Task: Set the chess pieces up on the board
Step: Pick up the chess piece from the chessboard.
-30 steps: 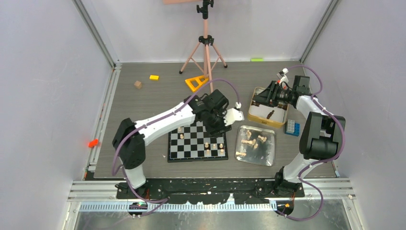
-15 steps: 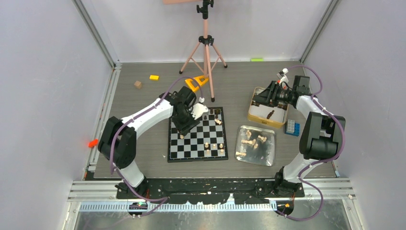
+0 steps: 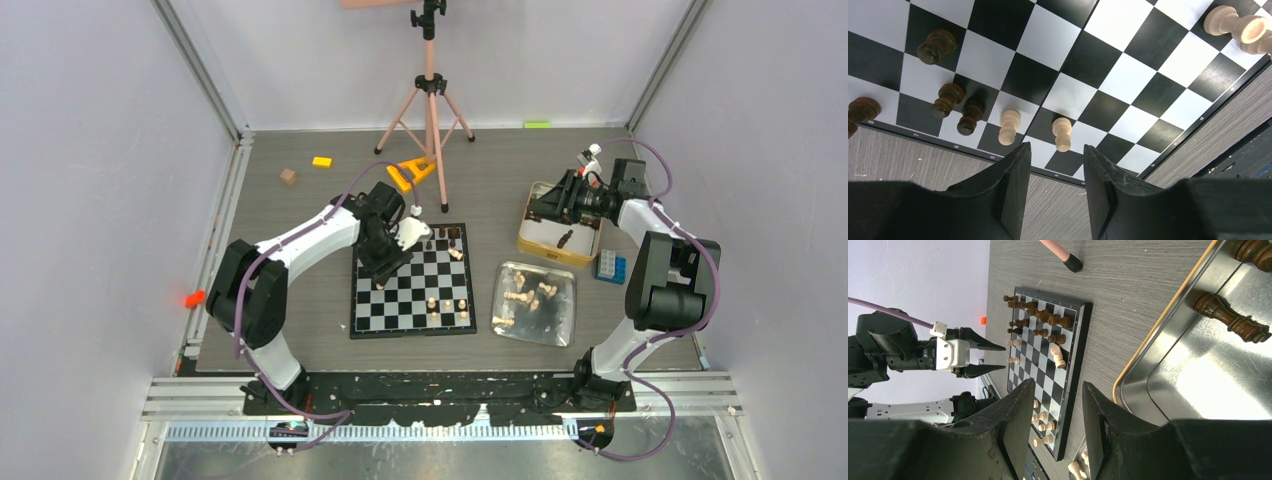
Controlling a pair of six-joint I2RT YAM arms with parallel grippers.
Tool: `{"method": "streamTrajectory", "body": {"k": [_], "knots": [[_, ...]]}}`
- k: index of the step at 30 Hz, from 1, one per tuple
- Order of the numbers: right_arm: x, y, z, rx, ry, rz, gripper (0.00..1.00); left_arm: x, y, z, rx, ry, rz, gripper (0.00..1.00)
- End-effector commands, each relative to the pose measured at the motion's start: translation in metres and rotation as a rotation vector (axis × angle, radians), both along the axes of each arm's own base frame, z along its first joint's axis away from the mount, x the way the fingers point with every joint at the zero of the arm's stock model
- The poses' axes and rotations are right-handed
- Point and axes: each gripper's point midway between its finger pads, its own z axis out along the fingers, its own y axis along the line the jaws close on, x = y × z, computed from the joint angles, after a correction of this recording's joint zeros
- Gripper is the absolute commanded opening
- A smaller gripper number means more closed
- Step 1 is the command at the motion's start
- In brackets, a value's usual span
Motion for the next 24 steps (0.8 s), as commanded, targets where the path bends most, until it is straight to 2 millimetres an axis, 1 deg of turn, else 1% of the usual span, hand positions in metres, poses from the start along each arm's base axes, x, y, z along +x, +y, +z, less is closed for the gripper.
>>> {"method": "streamTrajectory", "body": {"k": [1,9,15,18,20,24], "knots": [[0.009,-0.003,0.011,-0.011,-0.051,0.005,0.46,-0.002,-0.006,-0.005,-0.035,0.028,-0.013,0.44],[0.008,-0.003,0.012,-0.011,-0.054,0.007,0.46,-0.007,-0.004,-0.013,-0.032,0.046,-0.008,0.43],[0.008,-0.003,0.014,-0.015,-0.06,0.005,0.46,-0.003,-0.003,-0.02,-0.019,0.038,-0.008,0.41],[0.007,-0.004,0.014,-0.017,-0.06,0.003,0.46,-0.002,-0.008,-0.021,-0.034,0.045,-0.012,0.29],[0.007,-0.004,0.014,-0.018,-0.061,0.003,0.46,-0.006,-0.013,-0.019,-0.065,0.066,-0.016,0.2],[0.007,-0.004,0.015,-0.02,-0.064,0.002,0.46,-0.016,-0.023,-0.012,-0.117,0.086,-0.047,0.09]]}}
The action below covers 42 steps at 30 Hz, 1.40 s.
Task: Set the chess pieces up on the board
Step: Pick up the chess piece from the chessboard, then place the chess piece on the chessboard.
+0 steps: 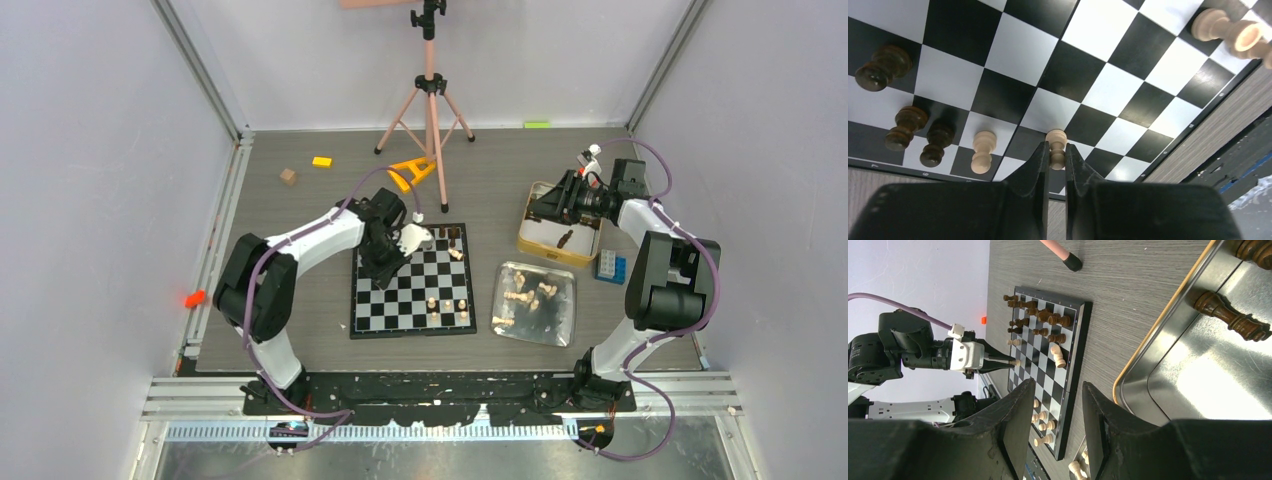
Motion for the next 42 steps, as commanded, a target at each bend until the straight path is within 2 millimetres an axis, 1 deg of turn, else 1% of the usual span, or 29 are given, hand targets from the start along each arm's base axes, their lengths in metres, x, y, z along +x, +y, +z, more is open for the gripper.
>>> {"method": "streamTrajectory", "body": {"k": [1,4,9,14,18,21,23,27,32,37,39,42], "knots": [[0.008,-0.004,0.016,-0.022,-0.073,0.003,0.46,-0.008,-0.019,0.014,-0.104,0.003,-0.045,0.07],[0.008,-0.004,0.017,-0.022,-0.073,0.004,0.46,-0.016,-0.03,0.021,-0.135,-0.003,-0.083,0.03],[0.008,-0.004,0.017,-0.023,-0.074,0.004,0.46,-0.023,-0.057,0.03,-0.148,-0.032,-0.169,0.02],[0.007,-0.004,0.02,-0.028,-0.085,0.003,0.46,-0.036,-0.081,0.026,-0.139,-0.016,-0.248,0.01],[0.007,-0.004,0.021,-0.03,-0.089,0.003,0.46,-0.049,-0.093,0.021,-0.126,-0.002,-0.299,0.01],[0.006,-0.004,0.021,-0.029,-0.087,0.004,0.46,-0.054,-0.097,0.017,-0.114,0.003,-0.319,0.01],[0.007,-0.004,0.021,-0.028,-0.086,0.005,0.46,-0.054,-0.098,0.014,-0.105,0.0,-0.323,0.02],[0.007,-0.004,0.021,-0.028,-0.088,0.005,0.46,-0.049,-0.099,0.012,-0.094,-0.022,-0.318,0.02],[0.007,-0.004,0.022,-0.029,-0.088,0.005,0.45,-0.043,-0.099,0.015,-0.086,-0.053,-0.31,0.02],[0.007,-0.004,0.02,-0.027,-0.084,0.005,0.46,-0.041,-0.099,0.013,-0.078,-0.059,-0.307,0.02],[0.007,-0.004,0.02,-0.027,-0.085,0.005,0.46,-0.04,-0.098,0.011,-0.069,-0.058,-0.306,0.03],[0.007,-0.004,0.021,-0.027,-0.086,0.005,0.46,-0.041,-0.098,0.009,-0.067,-0.055,-0.305,0.09]]}}
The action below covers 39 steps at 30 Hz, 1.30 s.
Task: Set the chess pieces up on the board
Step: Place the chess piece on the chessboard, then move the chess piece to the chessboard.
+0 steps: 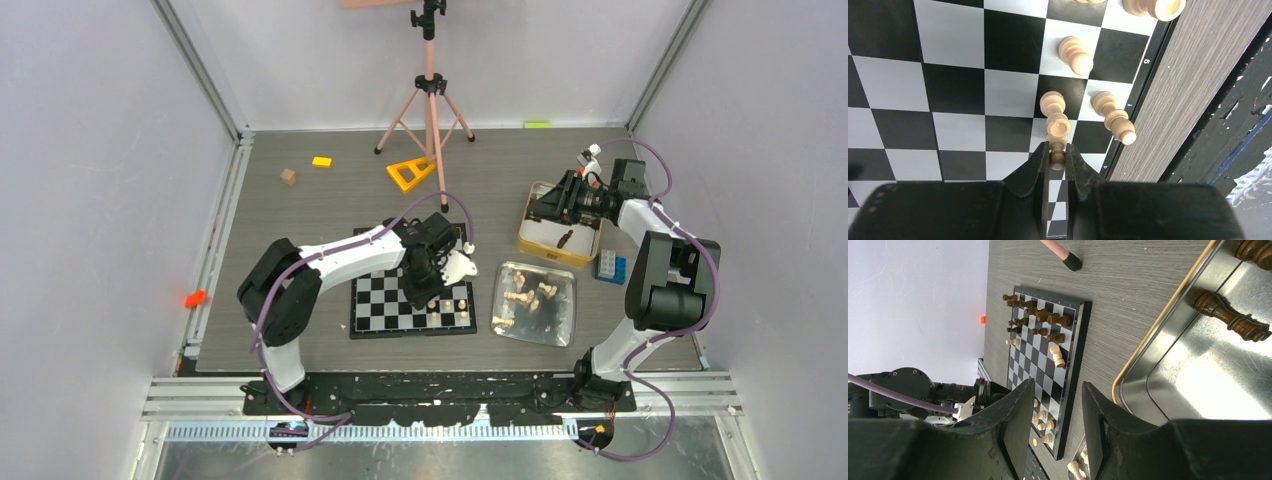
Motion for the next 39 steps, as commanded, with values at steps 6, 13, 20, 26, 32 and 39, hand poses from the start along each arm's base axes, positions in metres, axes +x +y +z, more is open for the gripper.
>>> {"method": "streamTrajectory", "body": {"k": [6,13,20,26,32,39], "knots": [[0.007,-0.004,0.021,-0.024,-0.083,0.004,0.46,0.017,-0.016,0.013,-0.053,-0.064,0.002,0.32],[0.007,-0.004,0.02,-0.024,-0.08,0.004,0.46,0.023,-0.026,0.026,-0.091,-0.082,0.003,0.44],[0.006,-0.004,0.022,-0.026,-0.085,0.005,0.46,0.024,-0.037,0.026,-0.104,-0.048,-0.008,0.44],[0.007,-0.004,0.021,-0.026,-0.084,0.005,0.46,0.02,-0.039,0.024,-0.105,-0.018,-0.014,0.44],[0.007,-0.004,0.021,-0.026,-0.083,0.006,0.46,0.014,-0.037,0.016,-0.093,0.007,-0.018,0.44],[0.007,-0.004,0.021,-0.028,-0.082,0.006,0.45,0.014,-0.037,0.009,-0.079,0.02,-0.02,0.37]]}}
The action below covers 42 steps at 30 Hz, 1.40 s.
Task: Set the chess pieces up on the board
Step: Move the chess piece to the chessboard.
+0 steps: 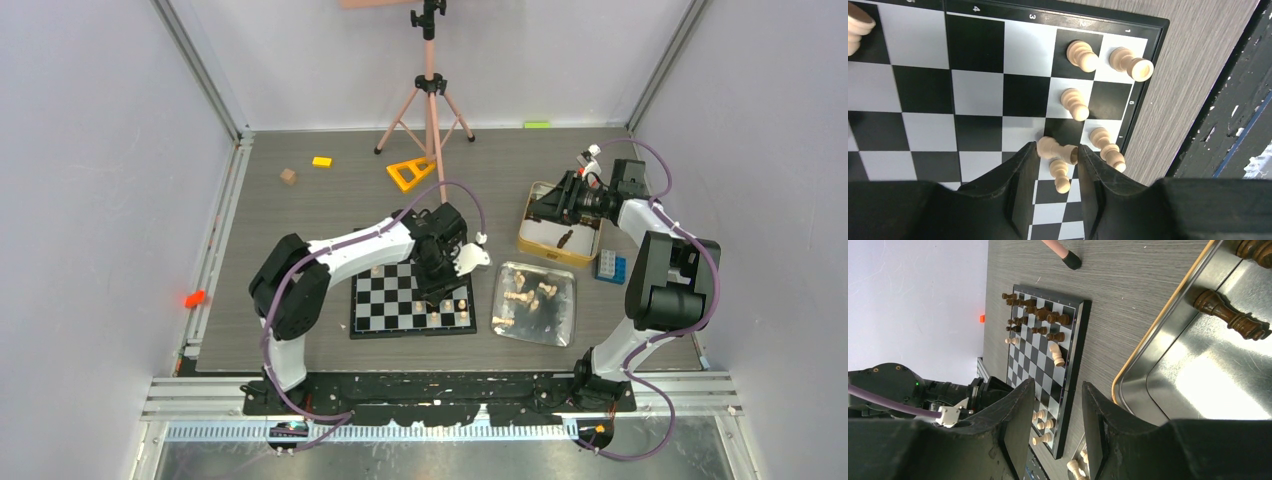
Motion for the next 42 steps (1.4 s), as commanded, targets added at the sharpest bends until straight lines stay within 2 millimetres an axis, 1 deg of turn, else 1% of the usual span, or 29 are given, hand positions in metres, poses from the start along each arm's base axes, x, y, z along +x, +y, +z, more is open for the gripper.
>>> {"method": "streamTrajectory", "body": {"k": [1,5,9,14,21,31,35,42], "knots": [[0.008,-0.004,0.021,-0.025,-0.082,0.003,0.46,0.0,-0.001,-0.006,0.016,0.012,-0.007,0.36],[0.008,-0.004,0.019,-0.023,-0.075,0.003,0.46,-0.001,0.0,-0.006,0.018,0.011,-0.006,0.36],[0.008,-0.004,0.018,-0.021,-0.071,0.003,0.45,0.0,0.0,-0.004,0.014,0.004,-0.004,0.37],[0.008,-0.004,0.019,-0.022,-0.074,0.004,0.45,0.004,-0.001,0.001,0.008,-0.02,-0.002,0.37],[0.008,-0.004,0.019,-0.022,-0.074,0.003,0.46,0.011,-0.001,0.01,-0.005,-0.061,0.004,0.3],[0.007,-0.004,0.021,-0.023,-0.08,0.003,0.45,0.016,0.0,0.027,-0.061,-0.041,0.033,0.24],[0.007,-0.004,0.021,-0.024,-0.081,0.003,0.46,0.018,0.001,0.031,-0.076,-0.038,0.045,0.23],[0.007,-0.004,0.02,-0.024,-0.078,0.002,0.45,0.022,0.006,0.033,-0.079,-0.039,0.061,0.23]]}}
